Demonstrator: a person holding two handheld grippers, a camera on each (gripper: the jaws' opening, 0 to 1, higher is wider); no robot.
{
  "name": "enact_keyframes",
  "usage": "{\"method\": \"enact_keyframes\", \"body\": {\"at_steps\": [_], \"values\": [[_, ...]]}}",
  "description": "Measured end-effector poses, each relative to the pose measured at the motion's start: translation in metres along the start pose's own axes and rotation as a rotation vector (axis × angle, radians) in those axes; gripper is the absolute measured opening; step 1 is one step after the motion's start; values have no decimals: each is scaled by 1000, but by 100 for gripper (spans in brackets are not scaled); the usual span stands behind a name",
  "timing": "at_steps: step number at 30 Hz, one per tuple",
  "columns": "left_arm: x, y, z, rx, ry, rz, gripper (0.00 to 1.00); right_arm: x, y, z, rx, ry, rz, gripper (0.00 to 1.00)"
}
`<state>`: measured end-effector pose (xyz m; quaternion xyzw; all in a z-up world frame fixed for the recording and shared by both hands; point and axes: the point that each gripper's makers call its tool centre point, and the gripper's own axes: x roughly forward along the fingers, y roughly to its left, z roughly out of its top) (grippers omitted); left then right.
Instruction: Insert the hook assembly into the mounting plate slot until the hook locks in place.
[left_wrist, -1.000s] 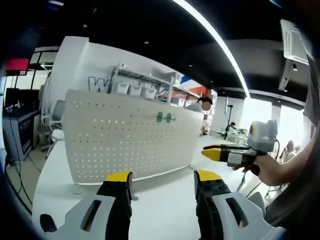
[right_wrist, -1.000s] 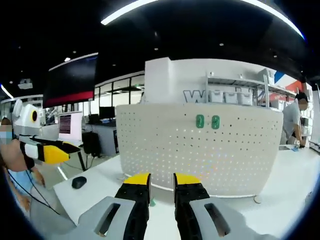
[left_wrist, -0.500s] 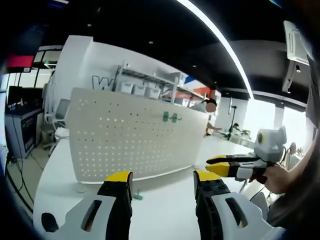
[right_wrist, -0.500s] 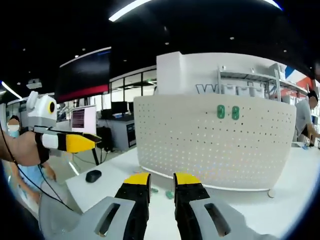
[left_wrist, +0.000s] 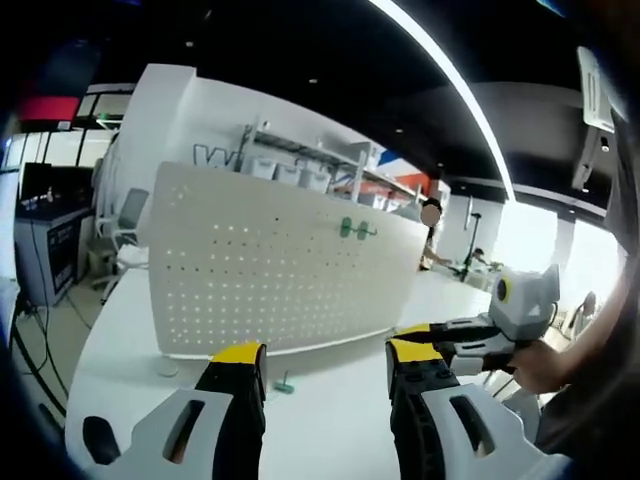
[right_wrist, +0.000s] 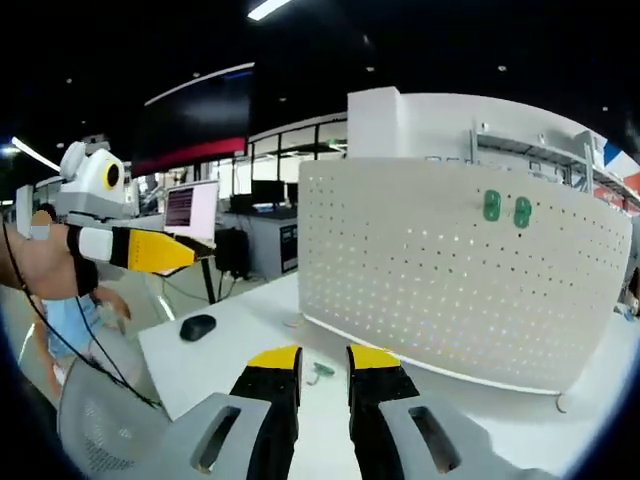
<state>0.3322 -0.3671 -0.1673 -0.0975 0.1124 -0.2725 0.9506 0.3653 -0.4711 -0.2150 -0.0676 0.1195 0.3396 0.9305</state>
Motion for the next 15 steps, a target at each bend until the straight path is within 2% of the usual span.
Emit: {"method": "enact_keyframes", "body": {"at_steps": [9,15], "values": [[1,14,2,-7,-1,24,49,47,2,-16,-57,47,69,16],[4,25,-2,-20,7,42,50,76,3,-23,-93,72,117,16]]}}
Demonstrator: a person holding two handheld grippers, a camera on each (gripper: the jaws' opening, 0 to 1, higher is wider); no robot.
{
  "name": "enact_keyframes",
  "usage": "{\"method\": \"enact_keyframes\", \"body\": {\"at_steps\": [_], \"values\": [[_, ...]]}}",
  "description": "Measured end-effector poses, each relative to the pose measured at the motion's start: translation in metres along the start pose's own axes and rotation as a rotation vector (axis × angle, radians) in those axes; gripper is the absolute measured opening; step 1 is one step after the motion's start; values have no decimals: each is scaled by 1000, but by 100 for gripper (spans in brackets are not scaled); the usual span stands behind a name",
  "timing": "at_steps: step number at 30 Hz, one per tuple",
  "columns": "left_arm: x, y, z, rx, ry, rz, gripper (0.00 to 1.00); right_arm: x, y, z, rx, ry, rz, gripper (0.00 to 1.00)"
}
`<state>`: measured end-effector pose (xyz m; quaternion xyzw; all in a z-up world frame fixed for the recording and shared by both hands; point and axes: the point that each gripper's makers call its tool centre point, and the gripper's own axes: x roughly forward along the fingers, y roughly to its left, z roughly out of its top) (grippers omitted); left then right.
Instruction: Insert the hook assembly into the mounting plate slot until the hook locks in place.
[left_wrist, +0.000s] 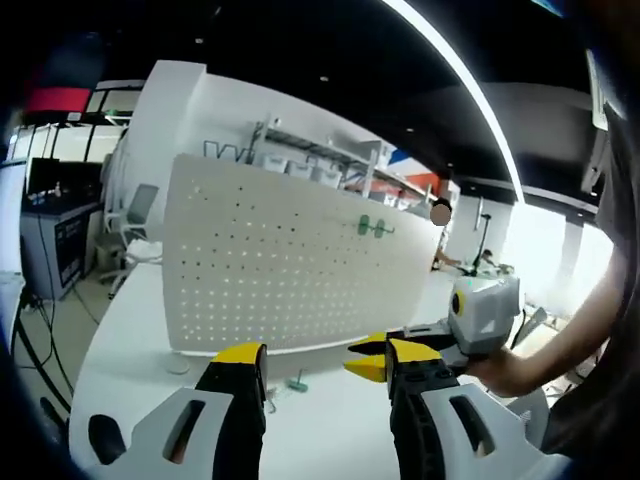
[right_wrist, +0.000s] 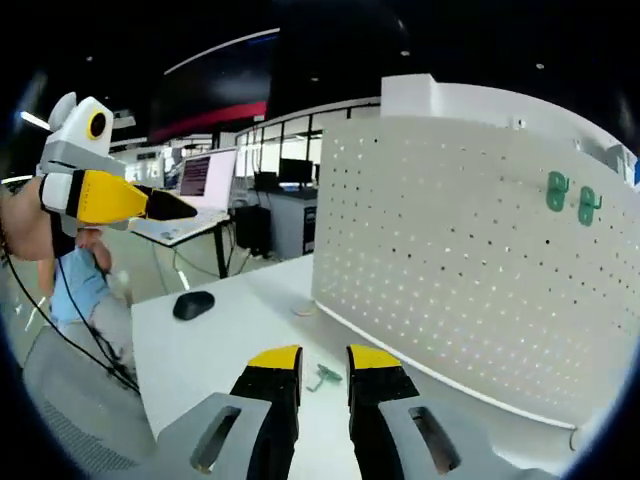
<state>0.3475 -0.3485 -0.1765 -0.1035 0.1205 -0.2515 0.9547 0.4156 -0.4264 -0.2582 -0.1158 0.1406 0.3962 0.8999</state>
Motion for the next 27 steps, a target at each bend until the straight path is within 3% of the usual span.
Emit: {"method": "enact_keyframes", "body": {"at_steps": [14,20,27], "values": [[15,25,-15,-31,28,16,49,49,5,-37,-25,108,78,16],[34,42,-30,-5,50,1,49,50,1,-44,3,125,70,16],[69,69,-63,14,124,-40,47,36,-9,-46,44,119,28,17]]}}
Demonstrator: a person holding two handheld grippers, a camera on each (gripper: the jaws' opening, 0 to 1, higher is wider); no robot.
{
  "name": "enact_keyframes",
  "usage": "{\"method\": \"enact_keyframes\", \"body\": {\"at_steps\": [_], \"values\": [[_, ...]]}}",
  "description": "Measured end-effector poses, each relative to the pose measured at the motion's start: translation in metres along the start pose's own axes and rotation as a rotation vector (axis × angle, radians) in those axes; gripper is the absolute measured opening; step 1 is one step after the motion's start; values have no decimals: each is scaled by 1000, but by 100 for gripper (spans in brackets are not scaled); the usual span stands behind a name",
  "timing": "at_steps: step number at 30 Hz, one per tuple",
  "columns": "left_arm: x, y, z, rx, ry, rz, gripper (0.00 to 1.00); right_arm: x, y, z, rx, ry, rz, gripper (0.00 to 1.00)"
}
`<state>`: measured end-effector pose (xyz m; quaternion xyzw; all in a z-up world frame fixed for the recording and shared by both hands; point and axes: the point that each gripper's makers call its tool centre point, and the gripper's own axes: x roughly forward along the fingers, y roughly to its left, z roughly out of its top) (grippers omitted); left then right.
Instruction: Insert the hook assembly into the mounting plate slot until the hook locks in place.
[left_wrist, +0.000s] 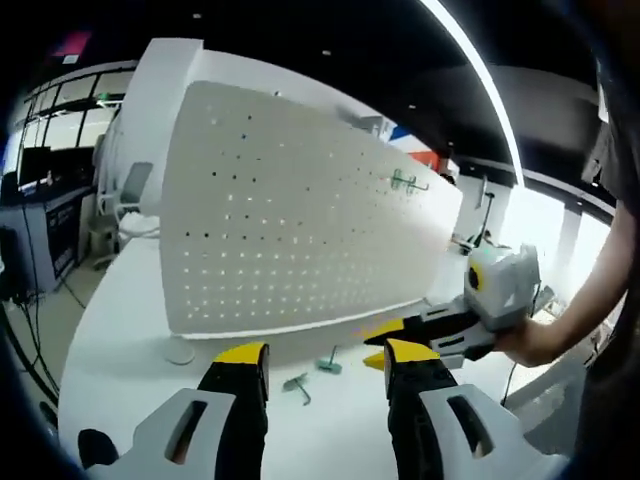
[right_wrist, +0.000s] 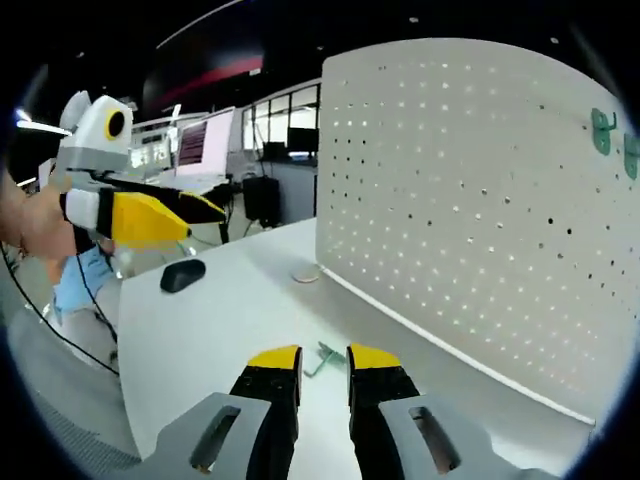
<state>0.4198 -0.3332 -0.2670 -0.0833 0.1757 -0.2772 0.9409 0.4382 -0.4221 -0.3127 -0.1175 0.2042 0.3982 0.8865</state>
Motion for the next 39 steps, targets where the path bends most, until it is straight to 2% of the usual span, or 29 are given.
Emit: {"method": "enact_keyframes", "body": {"at_steps": [3,9,14,22,25,32,37,39], "values": [[21,10,-14,28,39,-25,46,-8,-6,-4,17,4,-23,17],[49,28,-34,29,79,-54,43,-21,-18,-17,45,30,-66,17],[71,39,-52,28,116,-80,43,-28,-29,-18,46,38,-90,17],[89,45,-77,77,183,-119,41,-26,-39,-16,52,31,-112,17],[94,48,-82,79,193,-125,40,-23,-39,-20,58,36,-112,17],[103,53,-100,140,246,-156,35,-23,-36,-28,74,51,-116,17],[107,52,-106,231,269,-185,28,-25,-34,-35,89,61,-117,17],[105,50,-116,370,332,-211,28,-26,-33,-36,91,63,-115,17]]}}
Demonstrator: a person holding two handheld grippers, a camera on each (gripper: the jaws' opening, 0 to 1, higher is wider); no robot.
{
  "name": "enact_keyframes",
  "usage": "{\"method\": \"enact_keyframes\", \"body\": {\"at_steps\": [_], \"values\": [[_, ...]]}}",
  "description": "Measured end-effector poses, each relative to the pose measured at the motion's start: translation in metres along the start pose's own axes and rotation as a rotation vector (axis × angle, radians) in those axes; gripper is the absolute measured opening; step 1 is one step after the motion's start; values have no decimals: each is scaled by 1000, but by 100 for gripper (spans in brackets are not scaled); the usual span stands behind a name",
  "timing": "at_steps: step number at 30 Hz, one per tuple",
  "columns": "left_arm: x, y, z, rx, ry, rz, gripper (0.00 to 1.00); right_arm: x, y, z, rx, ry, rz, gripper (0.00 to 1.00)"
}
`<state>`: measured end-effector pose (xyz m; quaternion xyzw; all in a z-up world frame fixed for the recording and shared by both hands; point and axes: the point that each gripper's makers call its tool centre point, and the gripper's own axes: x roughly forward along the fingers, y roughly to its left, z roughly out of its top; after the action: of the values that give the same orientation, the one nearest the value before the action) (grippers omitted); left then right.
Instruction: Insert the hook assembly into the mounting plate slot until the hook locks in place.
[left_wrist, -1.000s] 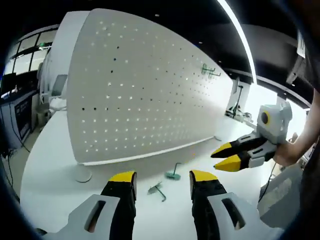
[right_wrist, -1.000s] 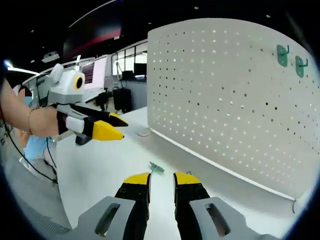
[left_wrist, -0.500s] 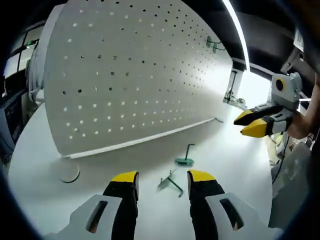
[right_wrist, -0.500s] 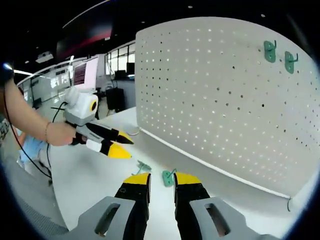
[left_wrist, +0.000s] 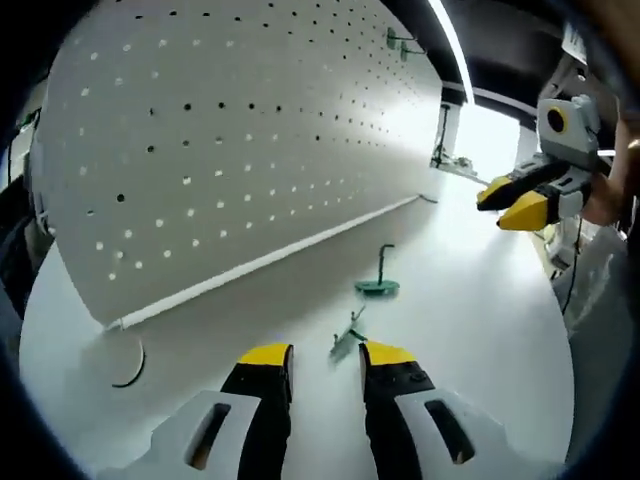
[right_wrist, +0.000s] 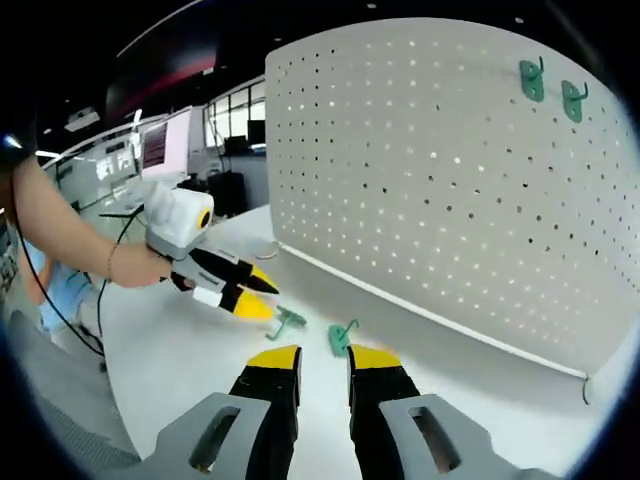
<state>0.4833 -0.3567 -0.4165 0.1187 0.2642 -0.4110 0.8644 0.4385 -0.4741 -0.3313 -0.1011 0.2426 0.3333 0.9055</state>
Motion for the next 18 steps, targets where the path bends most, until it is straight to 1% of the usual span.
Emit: {"method": "enact_keyframes", "body": {"at_steps": [1,3,4,5,6,9,11,13,15,18], "values": [[2,-4,3,29,-14,-11,26,0,0,-1,0,2,1,17],[4,-10,2,38,-13,-33,21,1,1,-3,1,7,4,17],[5,-10,2,54,-7,-35,19,2,2,-6,1,14,7,17],[6,-10,4,83,-14,-33,17,2,3,-8,1,18,9,17],[7,-10,5,85,-18,-31,15,1,4,-12,8,24,13,17],[10,-7,9,76,-26,-28,14,-1,9,-20,16,46,26,18],[13,-6,9,80,-25,-32,13,-5,15,-26,7,57,43,17],[15,-6,8,88,-22,-39,11,-10,22,-34,-1,78,60,18],[15,-5,6,99,-10,-41,11,-15,28,-43,9,103,80,19],[16,-4,6,110,-10,-49,10,-21,37,-54,11,132,104,20]]}}
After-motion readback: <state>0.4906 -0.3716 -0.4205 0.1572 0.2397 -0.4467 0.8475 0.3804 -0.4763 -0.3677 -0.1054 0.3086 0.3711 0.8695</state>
